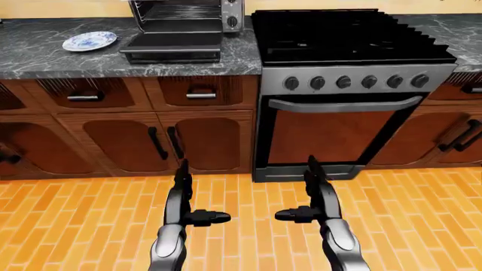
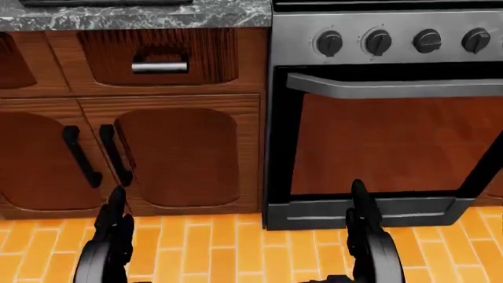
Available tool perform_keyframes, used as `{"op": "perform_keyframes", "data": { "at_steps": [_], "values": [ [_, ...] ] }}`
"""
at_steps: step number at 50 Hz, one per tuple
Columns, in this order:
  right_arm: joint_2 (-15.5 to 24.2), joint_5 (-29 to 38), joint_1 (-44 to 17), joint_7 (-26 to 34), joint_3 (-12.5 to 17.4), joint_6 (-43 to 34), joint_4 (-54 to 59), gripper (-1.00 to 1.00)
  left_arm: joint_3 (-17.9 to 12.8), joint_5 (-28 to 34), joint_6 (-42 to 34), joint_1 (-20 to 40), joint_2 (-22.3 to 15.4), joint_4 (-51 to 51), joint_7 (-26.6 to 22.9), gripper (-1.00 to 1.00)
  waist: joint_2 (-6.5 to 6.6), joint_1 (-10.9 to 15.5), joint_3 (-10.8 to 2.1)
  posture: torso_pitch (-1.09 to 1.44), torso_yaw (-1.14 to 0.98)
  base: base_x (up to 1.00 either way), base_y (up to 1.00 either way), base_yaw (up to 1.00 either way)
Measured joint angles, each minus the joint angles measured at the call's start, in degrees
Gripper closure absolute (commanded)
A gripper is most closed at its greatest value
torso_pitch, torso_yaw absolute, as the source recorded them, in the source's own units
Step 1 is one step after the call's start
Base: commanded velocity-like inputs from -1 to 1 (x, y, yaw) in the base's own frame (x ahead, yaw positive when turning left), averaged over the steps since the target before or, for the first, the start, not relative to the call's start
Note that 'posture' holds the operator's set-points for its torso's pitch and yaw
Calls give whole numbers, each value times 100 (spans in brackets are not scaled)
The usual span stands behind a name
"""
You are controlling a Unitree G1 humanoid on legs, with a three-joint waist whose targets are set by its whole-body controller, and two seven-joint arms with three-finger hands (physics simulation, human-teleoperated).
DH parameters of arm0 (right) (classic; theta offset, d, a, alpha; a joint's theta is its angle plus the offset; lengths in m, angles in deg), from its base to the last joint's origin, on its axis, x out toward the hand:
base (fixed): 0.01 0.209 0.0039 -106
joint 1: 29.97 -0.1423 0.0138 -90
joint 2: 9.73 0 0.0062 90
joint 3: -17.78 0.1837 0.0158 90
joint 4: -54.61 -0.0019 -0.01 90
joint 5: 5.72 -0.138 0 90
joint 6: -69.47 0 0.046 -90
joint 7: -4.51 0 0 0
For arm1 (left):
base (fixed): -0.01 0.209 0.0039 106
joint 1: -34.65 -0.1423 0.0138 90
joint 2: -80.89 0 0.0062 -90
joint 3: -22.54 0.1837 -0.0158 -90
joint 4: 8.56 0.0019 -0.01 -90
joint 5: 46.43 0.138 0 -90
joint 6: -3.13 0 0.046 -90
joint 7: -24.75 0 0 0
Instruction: Pick the bread from the top rack and place it on the plate on the counter.
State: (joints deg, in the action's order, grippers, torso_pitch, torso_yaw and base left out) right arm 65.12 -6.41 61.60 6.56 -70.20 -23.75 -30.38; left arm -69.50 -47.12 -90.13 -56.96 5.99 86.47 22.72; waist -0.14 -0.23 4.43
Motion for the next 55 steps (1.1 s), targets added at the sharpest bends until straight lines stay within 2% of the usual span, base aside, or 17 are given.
{"op": "perform_keyframes", "data": {
  "at_steps": [1, 3, 5, 8, 23, 26, 28, 35, 37, 39, 41, 43, 47, 49, 51, 52, 55],
  "values": [
    [3, 1, 27, -9, -17, -118, -249, -100, 10, 8, -130, -54, -34, -288, -8, -100, -25, -12, -43, 0, 0, 0, 0, 0],
    [16, 30, -51, -65, -8, -352, -970, -100, -27, 48, -371, 10, -85, -1027, -24, -100, -17, 37, -290, 0, 0, 0, 0, 0],
    [-14, 48, -120, -104, -37, -474, -1334, -100, -58, 94, -489, 74, -89, -1357, -40, -100, -57, 49, -214, 0, 0, 0, 0, 0],
    [-20, 107, -204, -113, -158, -892, -1811, -100, -27, 177, -844, 122, -96, -1632, -91, -100, -34, 52, -331, 0, 0, 0, 0, 0],
    [141, 313, -1191, 2, -72, -2556, -3339, -100, -187, 620, -2680, 1062, -312, -3273, -426, -100, 35, 14, -427, 0, 0, 0, 11, 0],
    [173, 275, -1289, 6, 103, -2704, -3458, -100, -152, 633, -2806, 1155, -320, -3464, -496, -100, -259, -27, -355, 0, 0, 7, 100, 0],
    [222, 256, -1438, -23, 172, -2816, -3520, -100, -198, 635, -2855, 1242, -361, -3480, -529, -100, -293, -60, -370, 0, 0, 9, 100, 0],
    [276, 236, -1616, -33, 148, -2963, -3591, -100, -312, 619, -2970, 1325, -427, -3469, -564, -100, 88, -206, -227, 0, 0, 14, 100, 0],
    [297, 235, -1682, -17, 163, -3063, -3575, -100, -345, 603, -3024, 1430, -462, -3475, -567, -100, 278, -222, -238, 0, 0, 23, 100, 0],
    [320, 223, -1794, 3, 168, -3146, -3628, -100, -402, 589, -3066, 1485, -506, -3579, -567, -100, 602, -211, -325, 0, 0, 25, 100, 0],
    [264, 196, -1787, 34, 85, -3197, -3640, -100, -518, 581, -3115, 1438, -565, -3575, -563, -100, 540, -66, -245, 0, 0, 28, 100, 0],
    [286, 158, -1838, 72, 41, -3258, -3598, -100, -600, 604, -3204, 1458, -592, -3626, -530, -100, 539, 2, -241, 0, 0, 29, 100, 0],
    [312, 158, -1942, 65, 102, -3212, -3577, -100, -521, 611, -3208, 1638, -610, -3708, -507, -100, 217, 37, -173, 0, 0, 31, 83, 0],
    [326, 155, -1979, 63, 112, -3168, -3623, -100, -500, 600, -3189, 1638, -610, -3708, -517, -100, 113, 42, -156, 0, 0, 32, 82, 0],
    [363, 156, -1999, 51, 185, -3164, -3712, -100, -445, 597, -3157, 1706, -572, -3638, -512, -100, -60, -123, -141, 0, 0, 32, 82, 0],
    [364, 155, -1968, 44, 210, -3180, -3700, -100, -414, 588, -3152, 1665, -539, -3583, -507, -100, -92, -151, -98, 0, 0, 32, 82, 0],
    [362, 160, -1936, 15, 216, -3304, -3645, -100, -467, 478, -3346, 1628, -524, -3480, -492, -100, -185, -182, -280, 0, 0, 32, 83, 0]
  ]
}}
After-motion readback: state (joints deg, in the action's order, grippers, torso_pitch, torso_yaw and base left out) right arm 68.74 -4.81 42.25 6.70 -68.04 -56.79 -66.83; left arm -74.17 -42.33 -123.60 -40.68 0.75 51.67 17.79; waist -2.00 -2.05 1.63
